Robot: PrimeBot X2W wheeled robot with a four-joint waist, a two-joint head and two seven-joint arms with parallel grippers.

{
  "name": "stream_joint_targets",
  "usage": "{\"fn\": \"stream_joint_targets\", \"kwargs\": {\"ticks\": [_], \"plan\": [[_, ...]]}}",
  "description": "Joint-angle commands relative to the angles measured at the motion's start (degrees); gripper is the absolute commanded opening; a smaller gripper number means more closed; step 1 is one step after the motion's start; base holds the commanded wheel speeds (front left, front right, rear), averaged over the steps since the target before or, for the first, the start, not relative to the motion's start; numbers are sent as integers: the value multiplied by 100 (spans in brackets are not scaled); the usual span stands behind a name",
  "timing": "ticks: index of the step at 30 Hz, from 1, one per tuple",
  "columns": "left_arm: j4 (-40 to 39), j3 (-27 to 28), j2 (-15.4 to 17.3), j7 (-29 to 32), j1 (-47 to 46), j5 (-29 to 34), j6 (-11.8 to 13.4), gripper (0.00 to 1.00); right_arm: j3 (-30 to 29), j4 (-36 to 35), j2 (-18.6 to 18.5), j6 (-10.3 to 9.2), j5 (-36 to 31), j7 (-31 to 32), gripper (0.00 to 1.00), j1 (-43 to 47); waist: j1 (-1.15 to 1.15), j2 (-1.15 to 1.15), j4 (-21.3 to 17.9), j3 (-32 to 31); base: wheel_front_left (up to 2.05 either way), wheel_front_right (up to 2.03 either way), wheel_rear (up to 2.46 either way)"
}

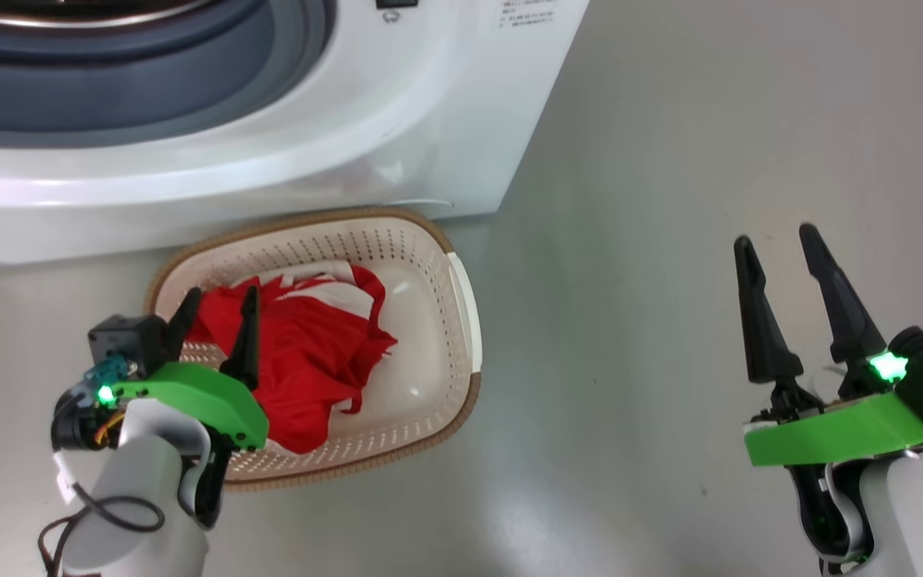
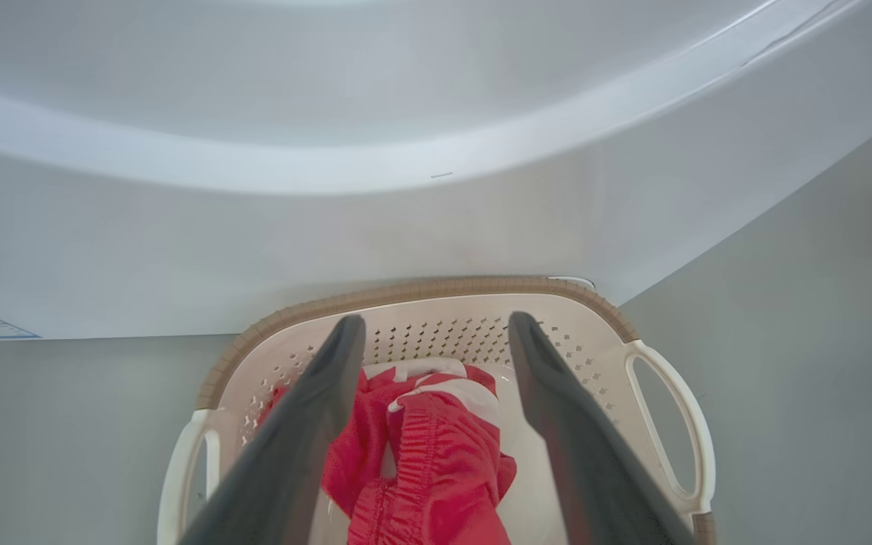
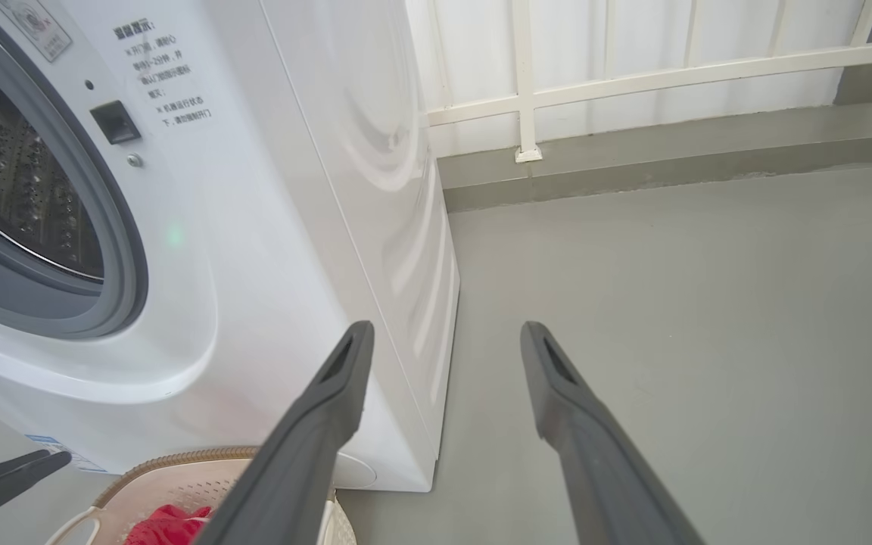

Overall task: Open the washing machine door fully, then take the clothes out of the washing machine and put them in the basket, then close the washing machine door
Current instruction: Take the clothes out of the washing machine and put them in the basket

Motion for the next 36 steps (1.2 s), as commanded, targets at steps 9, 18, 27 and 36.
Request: {"fn": "stream_joint_targets", "kwargs": {"ticks": [9, 18, 27, 36], "plan": [[-768, 409, 155, -29, 633, 156, -32, 100, 131, -21, -124, 36, 49, -37, 100, 363, 0, 0, 173, -652, 0, 0, 0], [-1413, 642, 74, -29, 1104, 318, -32, 100, 139, 57, -204, 36, 78, -37, 100, 595, 0, 0, 237, -1156, 0, 0, 0], [-2085, 770, 23, -29, 1556, 474, -32, 100, 115, 101, -289, 36, 101, -37, 100, 861, 0, 0, 305, -1605, 0, 0, 0], [-2688, 811, 11, -29, 1978, 539, -32, 100, 78, 124, -351, 36, 118, -37, 100, 1080, 0, 0, 349, -1944, 0, 0, 0]]}}
